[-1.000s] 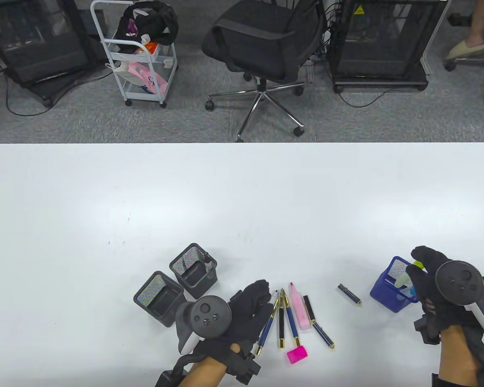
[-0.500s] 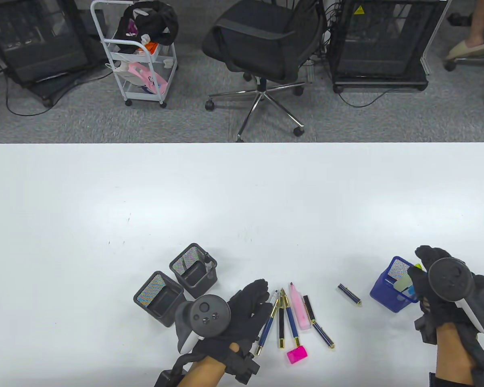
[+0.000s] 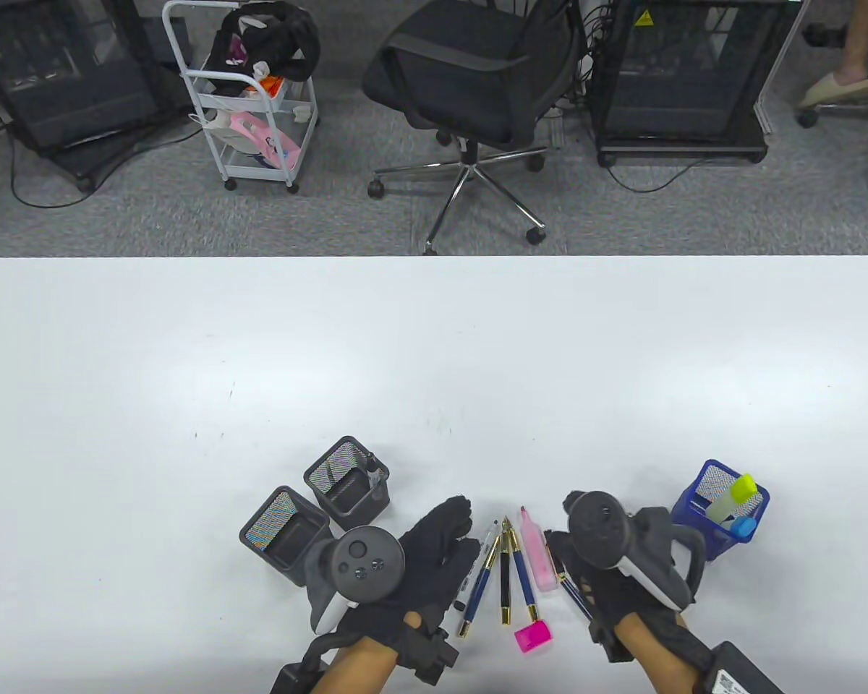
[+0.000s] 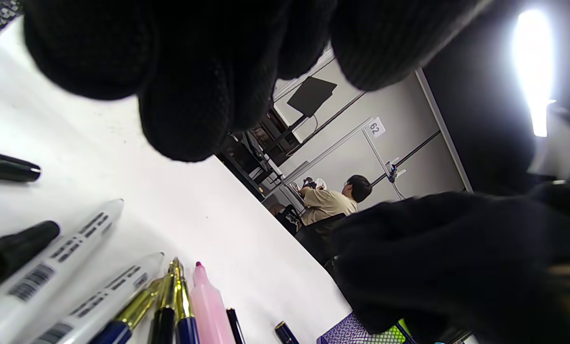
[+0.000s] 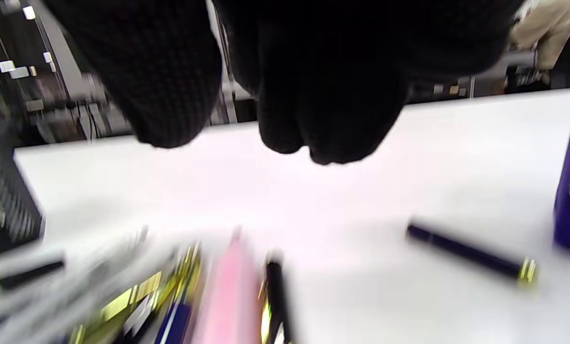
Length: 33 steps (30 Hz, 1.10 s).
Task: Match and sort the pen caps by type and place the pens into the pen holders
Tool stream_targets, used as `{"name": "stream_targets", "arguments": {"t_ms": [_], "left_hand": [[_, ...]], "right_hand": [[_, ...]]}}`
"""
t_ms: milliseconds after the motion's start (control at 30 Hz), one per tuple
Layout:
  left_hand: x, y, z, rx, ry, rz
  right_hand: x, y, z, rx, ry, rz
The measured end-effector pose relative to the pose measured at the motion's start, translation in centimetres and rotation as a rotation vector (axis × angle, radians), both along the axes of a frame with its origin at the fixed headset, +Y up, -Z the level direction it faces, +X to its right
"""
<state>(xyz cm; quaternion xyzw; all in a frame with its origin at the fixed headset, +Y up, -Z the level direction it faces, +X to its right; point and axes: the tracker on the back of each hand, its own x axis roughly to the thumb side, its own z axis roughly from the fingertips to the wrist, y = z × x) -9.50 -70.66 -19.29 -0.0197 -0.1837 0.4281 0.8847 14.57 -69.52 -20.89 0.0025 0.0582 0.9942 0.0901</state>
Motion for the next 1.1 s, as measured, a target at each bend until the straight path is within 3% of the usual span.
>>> {"name": "stream_targets", "arguments": {"t_ms": [200,467,1100], "left_hand": [[-0.3,-0.1,-0.2,-0.005,0.006,0.001],[-0.3,-0.3,-0.3,-0.009,0.005,-0.013],[-0.3,-0.6,-0.4,-0.025,0.007,-0.039]], "right_hand": [[-2.4,-2.7,-0.2,-0.054,0.037,0.119],[-3.9,-4.7,-0.1,-0.076,0.066,0.259],[-5.5,-5.2,0.4,-0.033,0.128,0.402]]}}
